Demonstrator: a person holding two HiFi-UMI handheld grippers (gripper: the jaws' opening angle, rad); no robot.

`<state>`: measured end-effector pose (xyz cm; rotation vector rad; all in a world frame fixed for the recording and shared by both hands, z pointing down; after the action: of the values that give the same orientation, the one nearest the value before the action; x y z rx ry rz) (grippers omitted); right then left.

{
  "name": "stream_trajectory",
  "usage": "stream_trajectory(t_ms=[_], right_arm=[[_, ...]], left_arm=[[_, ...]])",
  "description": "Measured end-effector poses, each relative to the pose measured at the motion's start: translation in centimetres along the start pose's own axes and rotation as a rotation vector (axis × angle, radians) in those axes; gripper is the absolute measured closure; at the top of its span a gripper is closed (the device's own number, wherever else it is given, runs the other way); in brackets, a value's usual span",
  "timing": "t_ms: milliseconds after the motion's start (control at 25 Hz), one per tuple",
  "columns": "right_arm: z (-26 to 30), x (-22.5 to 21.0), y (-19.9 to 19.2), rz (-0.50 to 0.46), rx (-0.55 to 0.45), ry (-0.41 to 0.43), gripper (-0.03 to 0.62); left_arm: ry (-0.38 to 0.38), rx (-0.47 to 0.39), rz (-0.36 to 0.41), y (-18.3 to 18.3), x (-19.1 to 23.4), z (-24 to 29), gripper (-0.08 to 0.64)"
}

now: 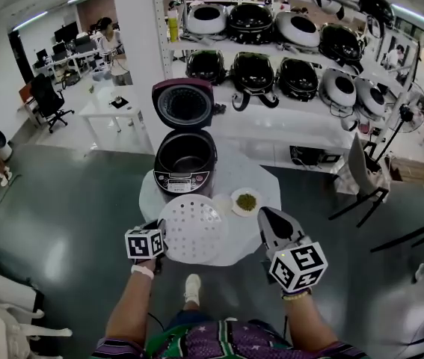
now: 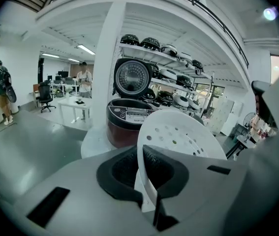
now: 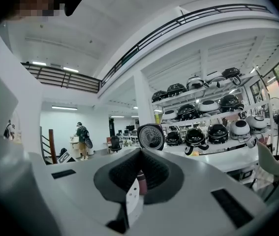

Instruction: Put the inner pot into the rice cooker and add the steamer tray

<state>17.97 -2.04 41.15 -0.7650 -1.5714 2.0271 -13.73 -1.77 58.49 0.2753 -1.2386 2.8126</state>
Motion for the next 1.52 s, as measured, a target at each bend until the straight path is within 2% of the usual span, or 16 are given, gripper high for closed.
stream_trajectory(t_ms=[360,800,1160,1520], right_arm=[[0.8,0.6,0.8,-0.021,-0.01,0.007,0.586],[7.9,0.7,3.4,-0.062,0.021,0.002,0.586],[16.0,0.4,5.5,-0.028,0.032,-0.043,0.586],[21.6,-0.1,6.8,-0.013,0.044,-0.146,0.586]], left_arm=[[-0.011,-0.084,0.013,3.2,0.2,-2.2,0.526],[-0.057,-0.179,-0.002,11.9,3.6,0.2,0.526],[-0.069,-0.175,0.028,19.5,8.4,5.9,0.526],[-0.111,-0.149,0.012,25.6,13.2,11.7,0.526]])
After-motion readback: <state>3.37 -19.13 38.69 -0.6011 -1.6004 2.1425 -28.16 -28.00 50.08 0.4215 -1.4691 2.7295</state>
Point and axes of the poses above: the fingertips, and each gripper's own axes: z forward along the fingers, x to its left, y out of its top, the point moved 4 cm from there along -z, backward along the fingers, and after that the axes turned 6 degrees about x, right-handed, at the moved point
